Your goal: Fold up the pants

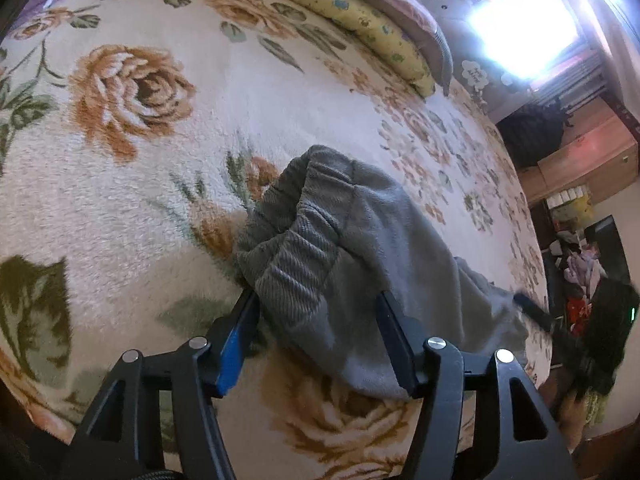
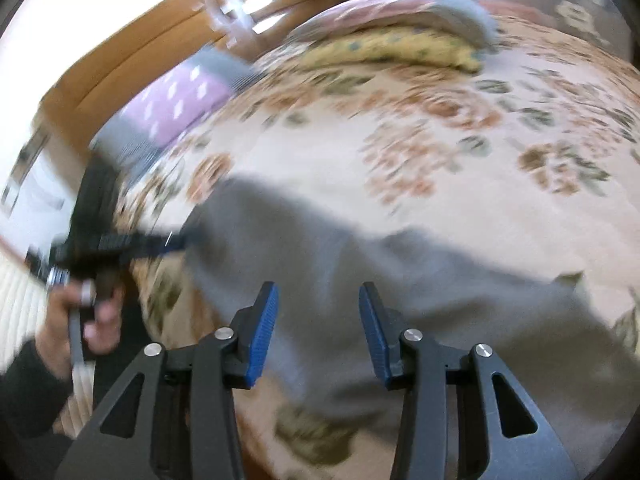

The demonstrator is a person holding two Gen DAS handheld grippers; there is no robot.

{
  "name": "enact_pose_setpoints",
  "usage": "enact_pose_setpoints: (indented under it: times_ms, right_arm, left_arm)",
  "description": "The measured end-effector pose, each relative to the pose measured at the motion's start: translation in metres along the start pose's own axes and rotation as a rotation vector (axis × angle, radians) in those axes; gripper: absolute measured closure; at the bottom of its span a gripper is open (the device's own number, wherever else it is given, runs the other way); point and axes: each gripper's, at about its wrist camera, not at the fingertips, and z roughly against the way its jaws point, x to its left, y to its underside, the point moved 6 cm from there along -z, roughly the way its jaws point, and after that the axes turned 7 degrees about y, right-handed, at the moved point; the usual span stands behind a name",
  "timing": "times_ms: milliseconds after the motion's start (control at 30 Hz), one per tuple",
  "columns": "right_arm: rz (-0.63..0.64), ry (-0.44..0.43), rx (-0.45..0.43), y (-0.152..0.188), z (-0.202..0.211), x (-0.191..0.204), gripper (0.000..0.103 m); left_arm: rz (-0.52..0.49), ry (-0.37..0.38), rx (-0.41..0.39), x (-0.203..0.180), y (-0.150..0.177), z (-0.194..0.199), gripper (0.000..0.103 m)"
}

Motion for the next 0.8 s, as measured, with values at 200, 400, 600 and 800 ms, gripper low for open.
enact_pose_setpoints:
  times_ms: [200,400,600,800]
  right_arm:
    - [-0.105,0.052,0.064,-0.039,-0.044,-0.046,0.059]
    - [-0.088,0.058,0.202,-0.029,-0.094,-0.052,0.059]
    - [-0.041,0.046,0.181,-0.016,-0.099,-0.042,0.087]
    - [-0.022,0.079,0.044,-0.046,-0.079,-0.036,0.090]
  left_arm:
    - [0.012,0.005,0.007,0.001,-0.004,-0.010,0.032]
    - [-0.011,0.004,-0.013,-0.001,-0.003,-0.017,0.030]
    - [-0.011,0.093,-0.057,-0.004,-0.002,-0.014,0.078]
    - [-0.066,0.138,-0.142,-0.015,-0.010,0.025,0.082]
